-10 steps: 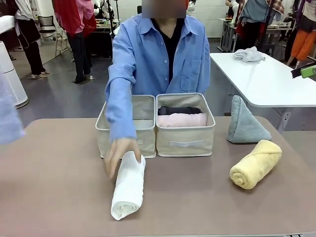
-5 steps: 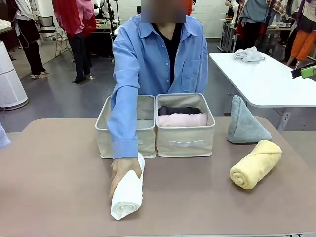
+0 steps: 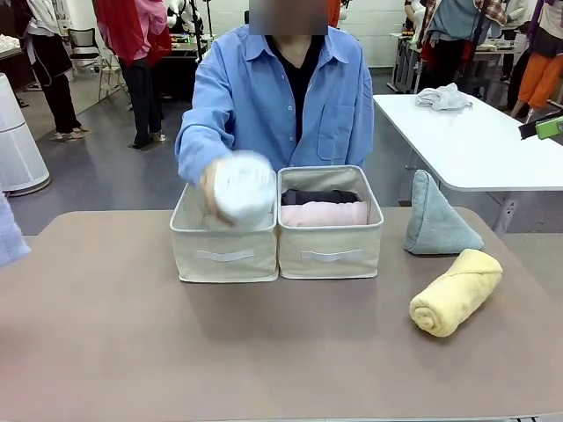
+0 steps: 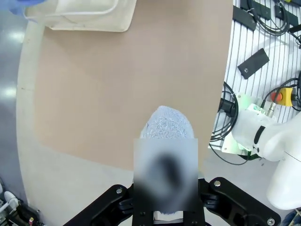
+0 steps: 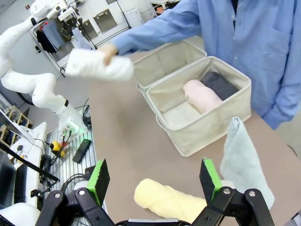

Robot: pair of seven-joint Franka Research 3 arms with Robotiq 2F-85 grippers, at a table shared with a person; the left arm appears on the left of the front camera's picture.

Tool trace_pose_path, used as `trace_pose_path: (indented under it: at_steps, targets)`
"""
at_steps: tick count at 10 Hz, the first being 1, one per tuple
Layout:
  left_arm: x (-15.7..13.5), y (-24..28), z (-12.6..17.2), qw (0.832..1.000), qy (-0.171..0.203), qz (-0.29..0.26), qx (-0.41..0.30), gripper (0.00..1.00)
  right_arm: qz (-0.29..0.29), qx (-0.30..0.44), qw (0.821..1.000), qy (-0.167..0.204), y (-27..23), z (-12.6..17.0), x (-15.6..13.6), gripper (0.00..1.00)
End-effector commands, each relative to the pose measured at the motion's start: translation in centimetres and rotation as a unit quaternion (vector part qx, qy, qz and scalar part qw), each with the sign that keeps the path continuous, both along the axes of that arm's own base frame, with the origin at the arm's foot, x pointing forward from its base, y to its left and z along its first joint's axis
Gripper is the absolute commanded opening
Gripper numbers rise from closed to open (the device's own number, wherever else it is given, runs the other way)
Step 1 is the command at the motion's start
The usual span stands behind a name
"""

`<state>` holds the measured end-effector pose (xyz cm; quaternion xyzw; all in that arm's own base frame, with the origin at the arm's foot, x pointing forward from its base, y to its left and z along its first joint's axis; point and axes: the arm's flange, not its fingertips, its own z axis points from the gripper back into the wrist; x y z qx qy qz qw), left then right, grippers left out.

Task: Sort the towels based on their folding style.
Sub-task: Pick up one triangle-folded towel and place it in the left Fabric basket.

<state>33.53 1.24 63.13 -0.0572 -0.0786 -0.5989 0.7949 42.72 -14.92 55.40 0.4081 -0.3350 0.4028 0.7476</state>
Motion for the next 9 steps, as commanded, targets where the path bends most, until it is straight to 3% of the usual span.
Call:
trace_pose_path:
  at_steps: [1,3,5,9]
  targets:
    - [2.1,-3.0,2.1,0.999,-0.045,-0.009,-0.023,0.19,0.002,0.007,1.000,-0.001,0.1,0.1,0.0,1.00]
    - [5.6,-8.8,4.6,0.996,-0.070,-0.058,-0.011,0.19,0.002,0.007,1.000,-0.001,0.1,0.1,0.0,1.00]
    - [8.9,-14.4,5.8,0.993,-0.062,-0.102,0.018,0.19,0.002,0.007,1.000,-0.001,0.1,0.1,0.0,1.00]
    - [8.3,-16.2,4.7,0.991,-0.067,-0.113,0.007,0.19,0.002,0.007,1.000,-0.001,0.1,0.1,0.0,1.00]
